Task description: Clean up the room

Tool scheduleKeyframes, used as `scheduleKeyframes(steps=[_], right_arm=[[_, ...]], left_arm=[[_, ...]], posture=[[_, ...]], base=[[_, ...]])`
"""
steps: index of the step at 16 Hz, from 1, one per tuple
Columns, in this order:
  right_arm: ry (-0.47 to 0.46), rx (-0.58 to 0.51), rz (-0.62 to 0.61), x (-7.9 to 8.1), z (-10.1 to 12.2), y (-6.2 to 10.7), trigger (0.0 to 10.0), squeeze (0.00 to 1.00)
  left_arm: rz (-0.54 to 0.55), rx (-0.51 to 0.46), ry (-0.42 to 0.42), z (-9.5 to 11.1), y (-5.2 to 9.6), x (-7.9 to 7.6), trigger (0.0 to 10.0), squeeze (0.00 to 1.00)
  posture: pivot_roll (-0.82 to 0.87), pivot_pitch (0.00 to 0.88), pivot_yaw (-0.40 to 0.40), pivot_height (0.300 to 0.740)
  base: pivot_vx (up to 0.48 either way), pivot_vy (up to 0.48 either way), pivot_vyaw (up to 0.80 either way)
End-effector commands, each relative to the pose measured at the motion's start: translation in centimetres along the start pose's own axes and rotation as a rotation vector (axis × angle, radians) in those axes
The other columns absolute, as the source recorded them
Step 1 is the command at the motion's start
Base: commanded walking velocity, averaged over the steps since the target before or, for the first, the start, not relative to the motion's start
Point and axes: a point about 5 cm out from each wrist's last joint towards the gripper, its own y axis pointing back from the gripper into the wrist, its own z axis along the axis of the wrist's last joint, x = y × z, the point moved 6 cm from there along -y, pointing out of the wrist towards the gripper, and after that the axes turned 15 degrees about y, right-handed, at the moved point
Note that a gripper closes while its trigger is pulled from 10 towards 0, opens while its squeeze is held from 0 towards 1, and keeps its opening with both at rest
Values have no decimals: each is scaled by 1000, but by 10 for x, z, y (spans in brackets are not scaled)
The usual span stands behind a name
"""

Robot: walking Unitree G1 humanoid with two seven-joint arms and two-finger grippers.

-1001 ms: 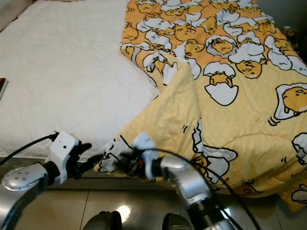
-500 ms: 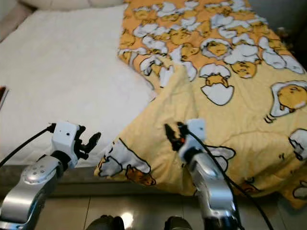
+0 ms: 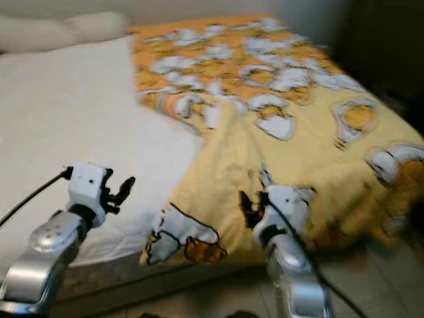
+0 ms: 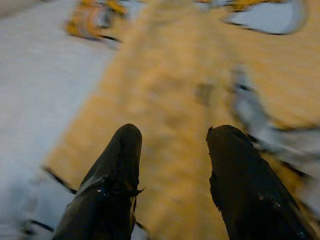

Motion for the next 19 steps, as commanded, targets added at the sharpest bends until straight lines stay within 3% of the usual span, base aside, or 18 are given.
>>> scheduleKeyframes(steps=[1, 4, 8, 10, 11, 15, 19], right_arm=[[11, -20, 17, 5, 7, -1, 10000, 0], [26, -5, -30, -2, 3, 8, 10000, 0], [16, -24, 10, -3, 2, 19, 10000, 0], [51, -25, -46, -12, 4, 21, 10000, 0], [38, -25, -12, -8, 4, 22, 10000, 0], [126, -61, -67, -9, 8, 25, 10000, 0], [96, -58, -15, -3, 6, 26, 10000, 0]], left_arm=[[29, 9, -6, -4, 5, 9, 10000, 0], [19, -6, 15, -7, 11, 6, 10000, 0], [-32, -17, 36, -13, 17, -10, 10000, 0], [-51, -25, 38, -12, 16, -16, 10000, 0], [-48, -27, 38, -12, 15, -16, 10000, 0], [-57, -39, 41, -9, 13, -16, 10000, 0], [-75, -32, 42, -12, 14, -22, 10000, 0]], posture=[[-86, 0, 54, 740], [-83, 0, 38, 740], [-78, 18, 36, 740], [-84, 31, 38, 740], [-85, 34, 39, 740], [-90, 38, 44, 740], [-85, 42, 40, 740]], base=[[0, 480, -481], [0, 425, -321], [0, 0, 0], [0, 0, 0], [0, 0, 0], [61, 0, 0], [267, 0, -698]])
